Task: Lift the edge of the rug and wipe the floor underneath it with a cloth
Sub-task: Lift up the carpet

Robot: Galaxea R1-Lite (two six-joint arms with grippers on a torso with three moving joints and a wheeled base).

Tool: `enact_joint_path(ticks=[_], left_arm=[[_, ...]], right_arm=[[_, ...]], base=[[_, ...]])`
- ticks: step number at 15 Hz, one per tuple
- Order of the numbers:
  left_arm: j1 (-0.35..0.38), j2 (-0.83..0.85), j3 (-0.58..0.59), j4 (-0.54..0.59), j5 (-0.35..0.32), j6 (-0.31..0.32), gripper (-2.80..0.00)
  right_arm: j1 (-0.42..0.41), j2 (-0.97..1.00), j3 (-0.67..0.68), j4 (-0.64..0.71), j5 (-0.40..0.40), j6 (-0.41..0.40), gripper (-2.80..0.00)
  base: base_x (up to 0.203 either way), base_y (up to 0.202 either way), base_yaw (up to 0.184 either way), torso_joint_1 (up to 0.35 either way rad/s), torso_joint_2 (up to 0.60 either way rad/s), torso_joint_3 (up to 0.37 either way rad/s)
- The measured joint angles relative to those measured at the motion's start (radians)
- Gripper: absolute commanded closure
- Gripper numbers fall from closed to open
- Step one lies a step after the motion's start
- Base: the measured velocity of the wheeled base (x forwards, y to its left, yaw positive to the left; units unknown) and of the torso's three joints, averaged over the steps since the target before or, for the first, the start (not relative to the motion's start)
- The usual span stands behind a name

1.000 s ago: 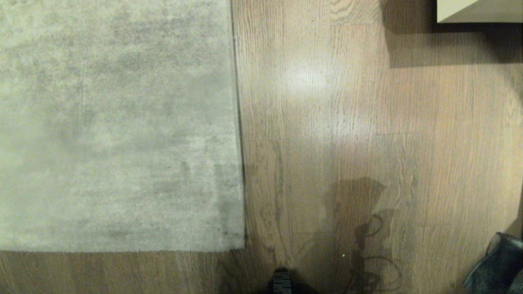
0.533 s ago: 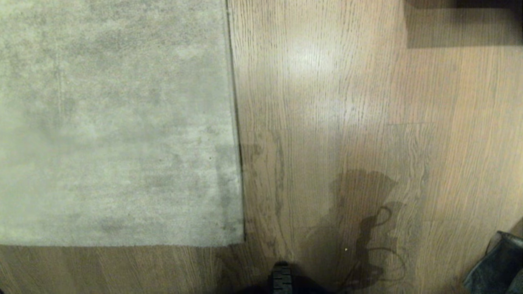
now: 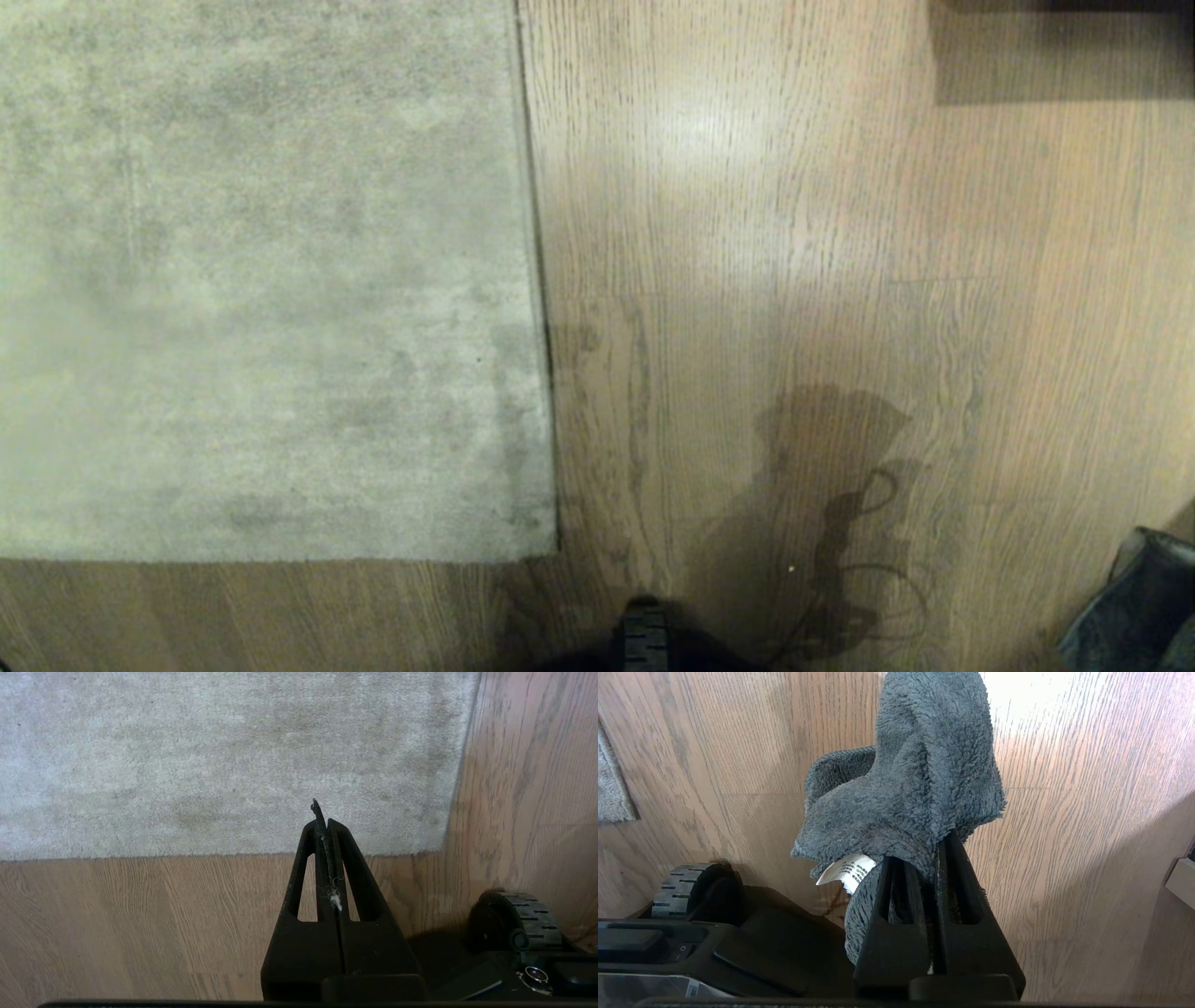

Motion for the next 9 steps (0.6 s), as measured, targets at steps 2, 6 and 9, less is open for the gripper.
enact_joint_path(ticks=[2, 6, 9], left_arm=[[0.0, 0.0, 0.0, 0.0, 0.0, 0.0, 0.0], [0.0, 0.0, 0.0, 0.0, 0.0, 0.0, 0.0], [0.0, 0.0, -0.001, 0.001, 0.0, 0.0, 0.0]], right_arm=[[0.0, 0.0, 0.0, 0.0, 0.0, 0.0, 0.0], [0.0, 0.0, 0.0, -0.001, 0.0, 0.0, 0.0], [0.0, 0.0, 0.0, -0.001, 0.0, 0.0, 0.0]], base=[[0.0, 0.0, 0.0, 0.0, 0.0, 0.0], [0.0, 0.0, 0.0, 0.0, 0.0, 0.0], [0.0, 0.0, 0.0, 0.0, 0.0, 0.0]])
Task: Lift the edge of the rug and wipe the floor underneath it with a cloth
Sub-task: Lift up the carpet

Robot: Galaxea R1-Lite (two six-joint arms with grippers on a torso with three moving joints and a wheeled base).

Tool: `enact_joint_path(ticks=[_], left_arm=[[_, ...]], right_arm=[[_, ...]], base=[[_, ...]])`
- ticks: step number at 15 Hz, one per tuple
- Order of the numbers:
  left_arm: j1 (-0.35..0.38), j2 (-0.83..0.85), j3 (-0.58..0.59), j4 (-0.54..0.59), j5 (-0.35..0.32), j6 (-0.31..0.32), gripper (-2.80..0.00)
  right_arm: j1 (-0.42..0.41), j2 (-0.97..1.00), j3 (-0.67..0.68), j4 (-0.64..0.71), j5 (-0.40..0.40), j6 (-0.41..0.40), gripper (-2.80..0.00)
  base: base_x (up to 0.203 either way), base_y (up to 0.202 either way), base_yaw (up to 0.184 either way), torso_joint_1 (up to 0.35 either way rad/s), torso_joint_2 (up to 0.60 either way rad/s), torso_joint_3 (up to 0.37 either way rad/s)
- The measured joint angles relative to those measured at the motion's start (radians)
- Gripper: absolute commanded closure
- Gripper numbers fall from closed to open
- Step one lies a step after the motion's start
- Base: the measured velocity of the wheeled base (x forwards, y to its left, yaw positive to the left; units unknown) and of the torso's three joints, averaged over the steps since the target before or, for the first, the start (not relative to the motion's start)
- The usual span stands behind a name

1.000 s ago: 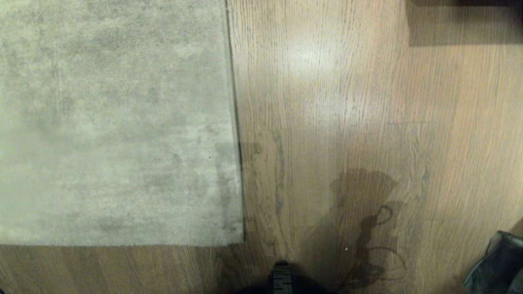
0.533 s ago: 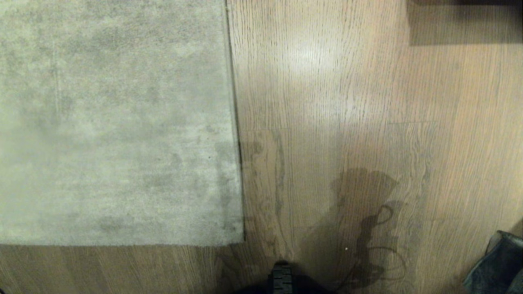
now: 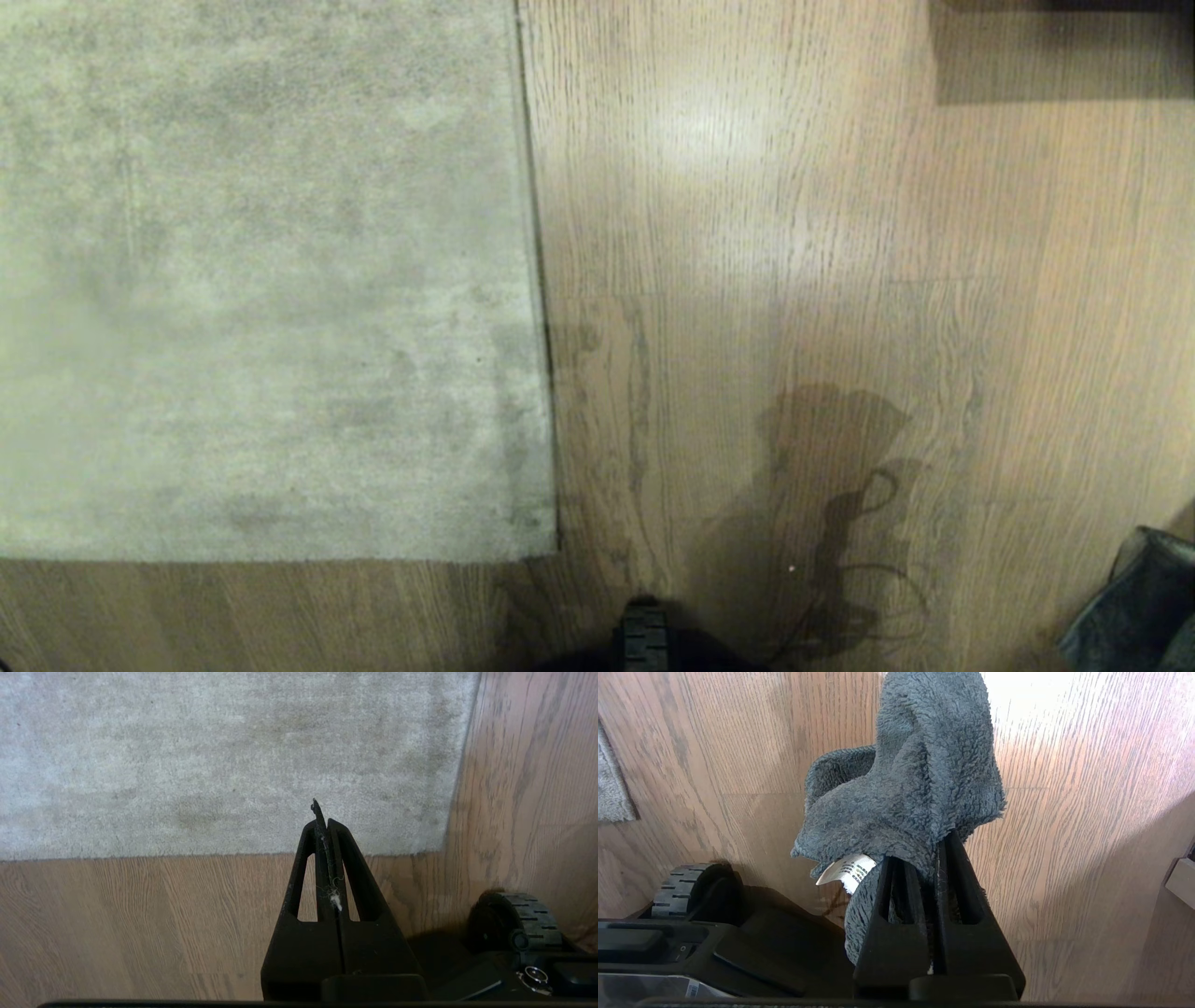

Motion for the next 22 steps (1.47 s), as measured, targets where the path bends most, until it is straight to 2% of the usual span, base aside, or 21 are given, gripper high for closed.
enact_joint_path(ticks=[5, 8, 14, 22], left_arm=[[0.0, 0.0, -0.001, 0.008, -0.001, -0.002, 0.0], [0.0, 0.012, -0.017, 0.069, -0.002, -0.001, 0.0], [-0.013, 0.171, -0.027, 0.084, -0.003, -0.001, 0.0], [-0.09, 0.37, -0.027, 0.083, -0.003, 0.0, 0.0]], right_arm=[[0.0, 0.0, 0.0, 0.001, 0.0, 0.0, 0.0], [0.0, 0.0, 0.0, 0.001, 0.0, 0.0, 0.0], [0.0, 0.0, 0.0, 0.0, 0.0, 0.0, 0.0], [0.0, 0.0, 0.0, 0.0, 0.0, 0.0, 0.0]], base=[[0.0, 0.0, 0.0, 0.0, 0.0, 0.0], [0.0, 0.0, 0.0, 0.0, 0.0, 0.0], [0.0, 0.0, 0.0, 0.0, 0.0, 0.0], [0.0, 0.0, 0.0, 0.0, 0.0, 0.0]])
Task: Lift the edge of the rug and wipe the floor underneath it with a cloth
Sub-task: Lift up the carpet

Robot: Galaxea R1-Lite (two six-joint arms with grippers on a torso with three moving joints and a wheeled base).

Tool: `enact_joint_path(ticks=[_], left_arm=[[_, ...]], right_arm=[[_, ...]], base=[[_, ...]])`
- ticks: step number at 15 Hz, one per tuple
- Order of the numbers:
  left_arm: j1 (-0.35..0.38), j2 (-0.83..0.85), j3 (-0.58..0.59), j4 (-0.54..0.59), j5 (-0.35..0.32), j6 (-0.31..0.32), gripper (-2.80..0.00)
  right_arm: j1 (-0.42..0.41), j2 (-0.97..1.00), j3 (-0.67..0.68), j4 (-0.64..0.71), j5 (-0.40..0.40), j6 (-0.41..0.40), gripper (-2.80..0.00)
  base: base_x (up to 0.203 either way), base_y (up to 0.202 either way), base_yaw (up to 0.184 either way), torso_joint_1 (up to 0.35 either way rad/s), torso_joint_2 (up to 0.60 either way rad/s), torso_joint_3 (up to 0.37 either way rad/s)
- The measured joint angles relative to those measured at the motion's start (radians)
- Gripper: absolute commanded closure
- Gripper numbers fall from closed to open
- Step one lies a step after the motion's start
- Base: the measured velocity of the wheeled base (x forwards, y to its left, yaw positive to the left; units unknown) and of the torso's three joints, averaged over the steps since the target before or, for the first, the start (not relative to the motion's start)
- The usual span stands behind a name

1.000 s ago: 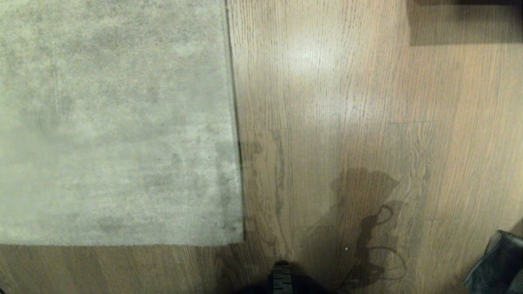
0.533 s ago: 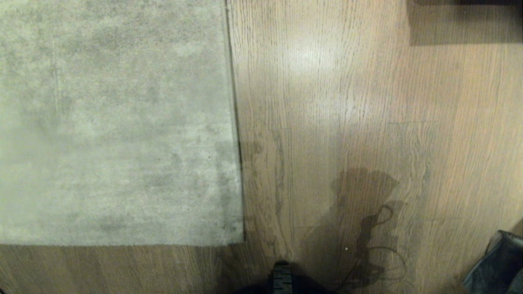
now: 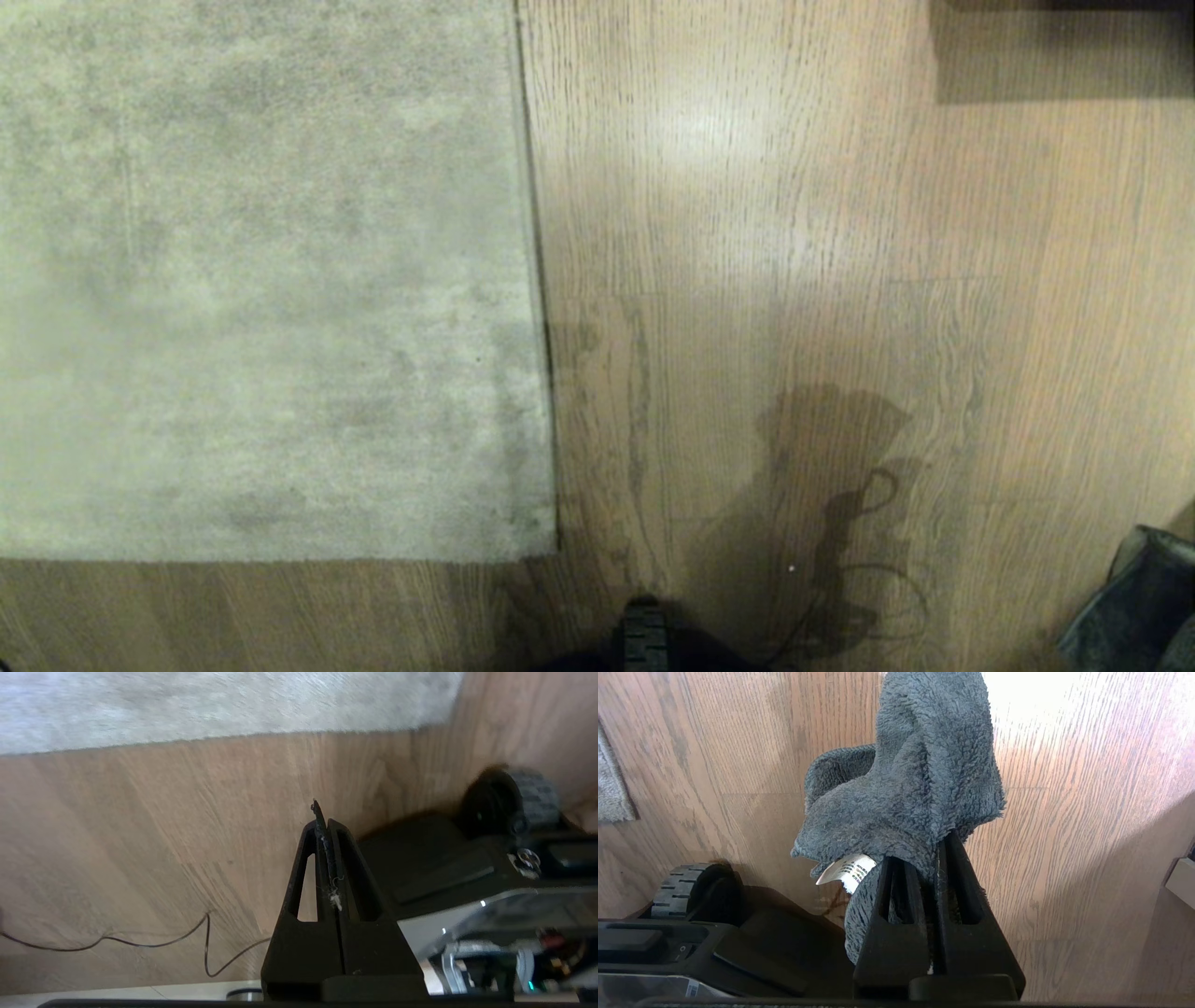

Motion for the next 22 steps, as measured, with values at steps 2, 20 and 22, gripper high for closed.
enact_joint_path(ticks=[2, 20, 22], left_arm=[[-0.012, 0.005, 0.001, 0.0, 0.0, 0.001, 0.0], [-0.018, -0.041, -0.069, -0.004, -0.005, -0.045, 0.0], [-0.025, -0.001, -0.107, -0.003, -0.007, -0.053, 0.0]], right_arm=[[0.0, 0.0, 0.0, 0.0, 0.0, 0.0, 0.0], [0.0, 0.0, 0.0, 0.001, 0.0, 0.0, 0.0], [-0.001, 0.0, 0.0, 0.001, 0.0, 0.0, 0.0]], base=[[0.0, 0.0, 0.0, 0.0, 0.0, 0.0], [0.0, 0.0, 0.0, 0.0, 0.0, 0.0], [0.0, 0.0, 0.0, 0.0, 0.0, 0.0]])
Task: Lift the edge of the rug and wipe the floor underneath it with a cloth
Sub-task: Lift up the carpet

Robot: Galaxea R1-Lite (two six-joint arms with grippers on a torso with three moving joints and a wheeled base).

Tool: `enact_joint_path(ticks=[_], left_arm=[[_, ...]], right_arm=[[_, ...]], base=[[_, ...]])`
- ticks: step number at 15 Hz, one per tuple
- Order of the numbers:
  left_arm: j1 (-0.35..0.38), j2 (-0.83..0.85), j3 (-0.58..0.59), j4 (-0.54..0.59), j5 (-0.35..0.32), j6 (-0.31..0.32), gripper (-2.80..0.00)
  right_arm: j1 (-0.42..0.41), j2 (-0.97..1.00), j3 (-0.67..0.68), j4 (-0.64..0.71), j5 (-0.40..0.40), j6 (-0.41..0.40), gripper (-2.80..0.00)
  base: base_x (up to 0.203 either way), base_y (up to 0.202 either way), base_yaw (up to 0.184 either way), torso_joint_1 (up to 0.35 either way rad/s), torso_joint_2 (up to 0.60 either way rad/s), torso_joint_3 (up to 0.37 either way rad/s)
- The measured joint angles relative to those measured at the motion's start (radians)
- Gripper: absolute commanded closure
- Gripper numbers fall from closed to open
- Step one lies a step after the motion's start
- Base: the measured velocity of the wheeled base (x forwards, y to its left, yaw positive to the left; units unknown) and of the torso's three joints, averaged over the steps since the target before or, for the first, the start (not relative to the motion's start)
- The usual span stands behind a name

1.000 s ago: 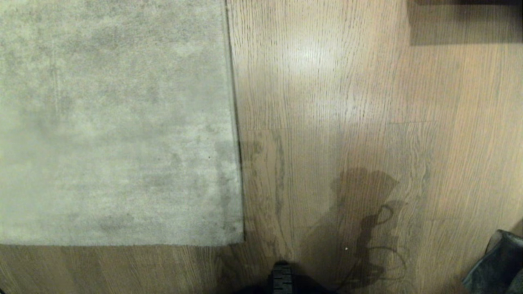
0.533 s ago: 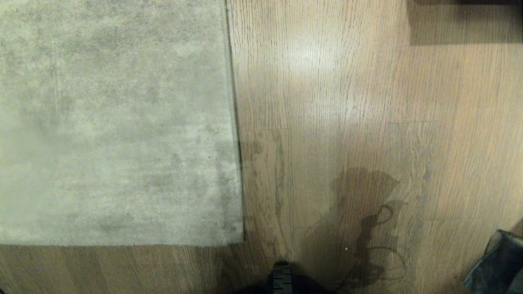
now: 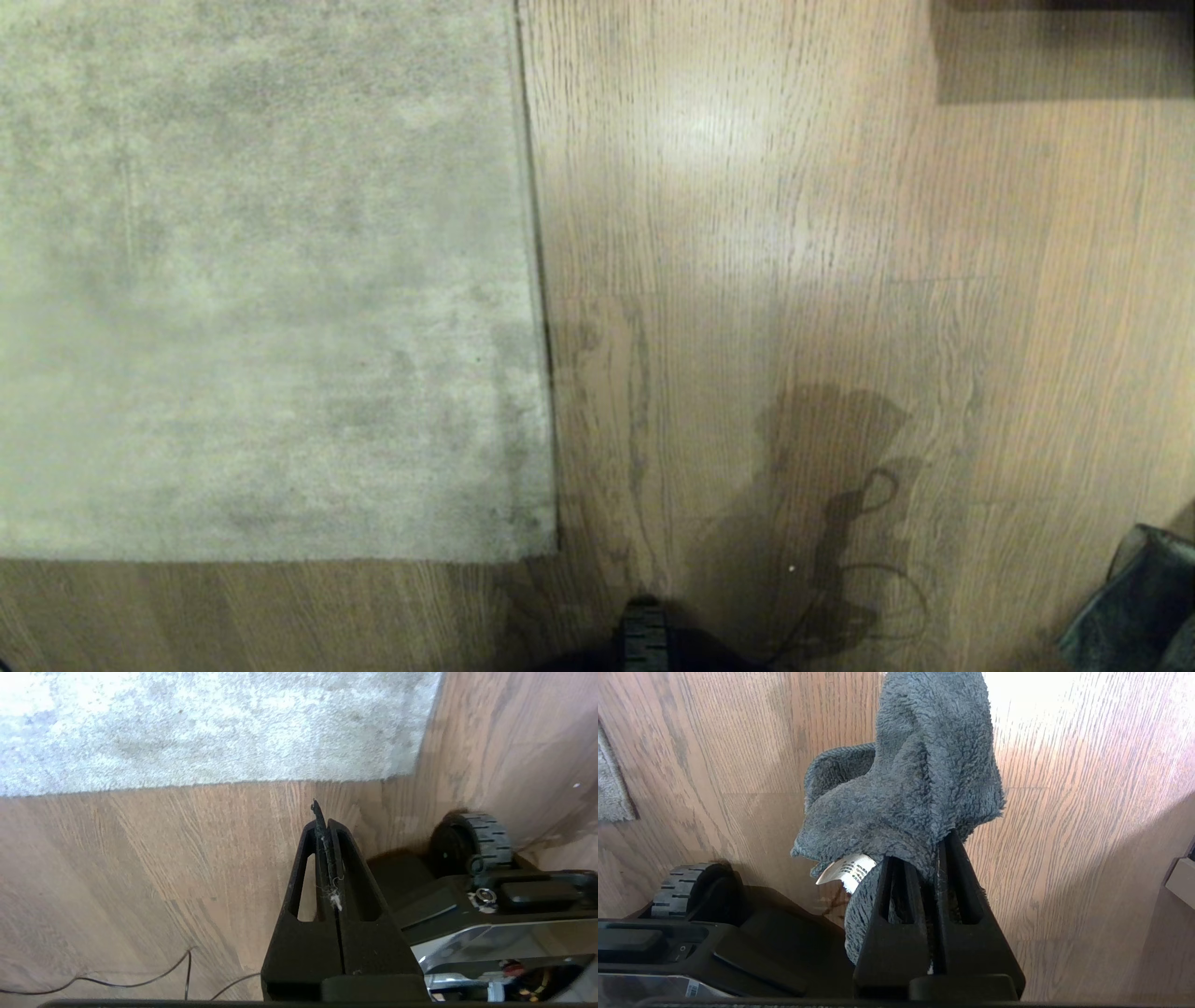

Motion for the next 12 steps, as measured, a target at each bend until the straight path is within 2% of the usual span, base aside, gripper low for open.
enact_joint_path(ticks=[3, 6, 12], left_arm=[[-0.019, 0.085, -0.048, -0.002, -0.002, 0.0, 0.0], [-0.075, 0.193, -0.089, -0.018, -0.007, 0.001, 0.0], [-0.191, 0.484, -0.111, -0.187, -0.011, -0.001, 0.0]], right_arm=[[0.001, 0.0, 0.0, 0.0, 0.0, 0.0, 0.0], [0.001, 0.0, 0.0, 0.0, 0.0, 0.0, 0.0], [0.001, 0.0, 0.0, 0.0, 0.0, 0.0, 0.0]], base=[[0.0, 0.0, 0.0, 0.0, 0.0, 0.0], [0.0, 0.0, 0.0, 0.0, 0.0, 0.0], [0.0, 0.0, 0.0, 0.0, 0.0, 0.0]])
